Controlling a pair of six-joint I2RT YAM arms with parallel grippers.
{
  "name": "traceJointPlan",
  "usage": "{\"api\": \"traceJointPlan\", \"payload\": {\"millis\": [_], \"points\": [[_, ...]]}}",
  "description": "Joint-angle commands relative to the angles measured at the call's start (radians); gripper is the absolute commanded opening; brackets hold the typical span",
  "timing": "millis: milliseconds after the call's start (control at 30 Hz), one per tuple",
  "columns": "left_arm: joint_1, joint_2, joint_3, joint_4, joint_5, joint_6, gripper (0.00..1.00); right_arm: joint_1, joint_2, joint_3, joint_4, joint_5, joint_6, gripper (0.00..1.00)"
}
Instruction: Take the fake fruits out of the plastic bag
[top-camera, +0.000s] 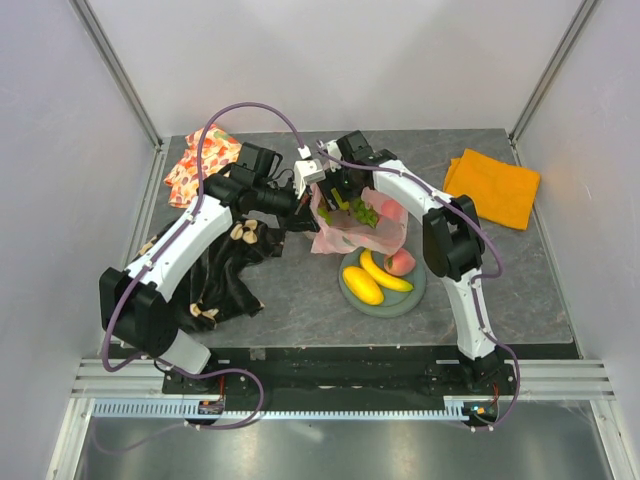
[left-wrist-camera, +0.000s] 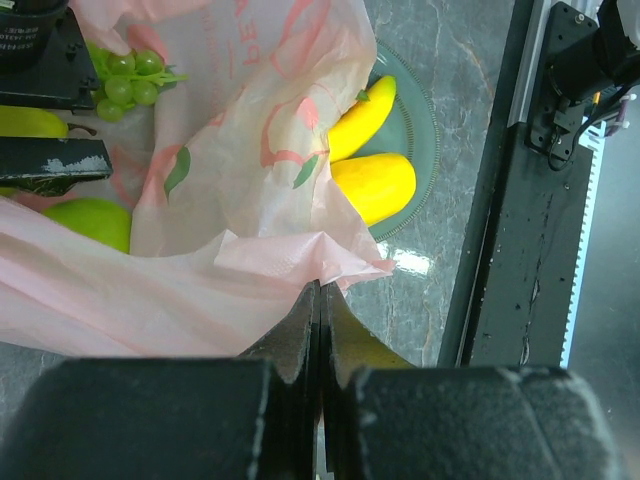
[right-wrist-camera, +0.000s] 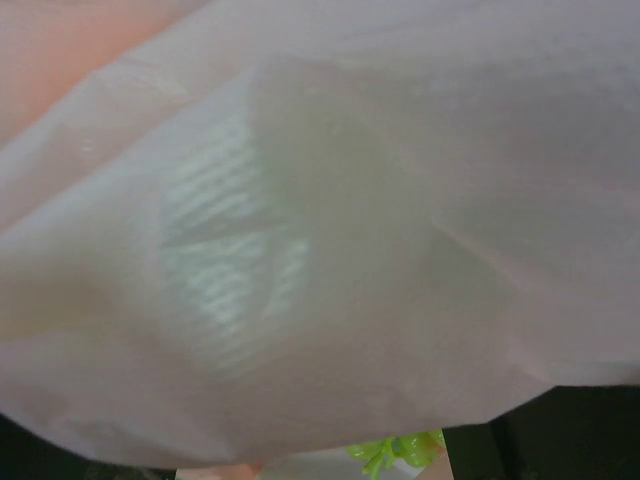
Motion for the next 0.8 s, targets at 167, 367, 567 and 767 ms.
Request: {"api": "traceJointPlan", "payload": {"millis": [167,367,567,767], "points": [[-0.001,-0.005,0.046,0.022,0.026,-0.002,0.02,0.000,0.064,0.064,0.025,0.082,0.042,0.88],[-0.001,-0.004,0.046,0.030,0.029,-0.009,0.02,0.003,0.070,0.061,0.027,0.043,0.025,0.59],[-0.001,-0.005,0.040,0.045,0.024,-0.009,0.02,0.003,0.013,0.040,0.022,0.022,0.009,0.07],[0.002,-0.001,0.046,0.060,0.017,-0.015,0.02,0.004,-0.137,0.000,-0.021,-0.037,-0.023,0.00]]}}
